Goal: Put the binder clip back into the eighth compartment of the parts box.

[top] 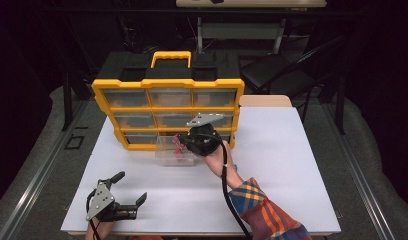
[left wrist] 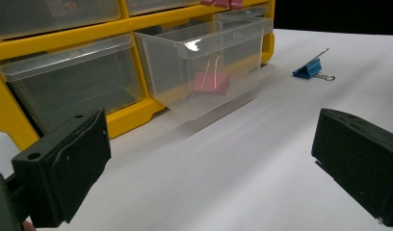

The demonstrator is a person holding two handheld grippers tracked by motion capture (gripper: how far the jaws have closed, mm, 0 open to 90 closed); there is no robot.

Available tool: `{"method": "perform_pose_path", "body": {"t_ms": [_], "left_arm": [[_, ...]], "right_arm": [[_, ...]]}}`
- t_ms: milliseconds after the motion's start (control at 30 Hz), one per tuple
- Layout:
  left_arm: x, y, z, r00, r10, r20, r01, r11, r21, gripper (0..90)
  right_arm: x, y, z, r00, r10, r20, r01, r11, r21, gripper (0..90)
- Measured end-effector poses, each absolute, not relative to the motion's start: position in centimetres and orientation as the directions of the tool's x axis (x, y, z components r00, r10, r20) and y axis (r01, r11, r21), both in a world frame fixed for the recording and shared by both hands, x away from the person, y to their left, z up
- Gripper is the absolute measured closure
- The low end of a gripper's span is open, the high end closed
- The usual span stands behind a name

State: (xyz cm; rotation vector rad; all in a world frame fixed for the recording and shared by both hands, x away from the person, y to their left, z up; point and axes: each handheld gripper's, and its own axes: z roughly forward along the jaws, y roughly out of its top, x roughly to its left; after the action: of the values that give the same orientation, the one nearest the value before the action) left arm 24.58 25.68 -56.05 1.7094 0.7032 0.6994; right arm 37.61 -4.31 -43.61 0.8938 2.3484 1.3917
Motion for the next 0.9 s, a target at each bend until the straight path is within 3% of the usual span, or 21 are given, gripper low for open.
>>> {"method": "perform_pose_path", "body": {"t_ms": [167, 233, 333, 567, 900], "left_arm": [[24.6, 25.7, -56.0, 0.651, 0.753, 0.101, 0.102, -0.218, 0.971, 0.0], [24.7, 25.7, -56.1, 0.648, 0.755, 0.098, 0.106, -0.216, 0.971, 0.0], [24.6, 25.7, -56.0, 0.650, 0.754, 0.097, 0.101, -0.212, 0.972, 0.0], [24.8, 25.8, -56.1, 0.645, 0.759, 0.084, 0.111, -0.202, 0.973, 0.0], [24.7, 25.7, -56.0, 0.643, 0.761, 0.092, 0.108, -0.209, 0.972, 0.0]], "right_arm": [[38.3, -3.5, -44.4, -0.772, 0.630, 0.087, 0.398, 0.371, 0.839, 86.1], [38.7, -3.3, -44.9, -0.769, 0.632, 0.100, 0.417, 0.378, 0.827, 68.8], [38.6, -3.8, -45.1, -0.782, 0.615, 0.103, 0.410, 0.382, 0.828, 52.0], [37.1, -7.1, -45.1, -0.803, 0.591, 0.074, 0.377, 0.409, 0.831, 19.2], [34.4, -13.9, -47.0, -0.765, 0.640, 0.073, 0.371, 0.345, 0.862, 7.7]]}}
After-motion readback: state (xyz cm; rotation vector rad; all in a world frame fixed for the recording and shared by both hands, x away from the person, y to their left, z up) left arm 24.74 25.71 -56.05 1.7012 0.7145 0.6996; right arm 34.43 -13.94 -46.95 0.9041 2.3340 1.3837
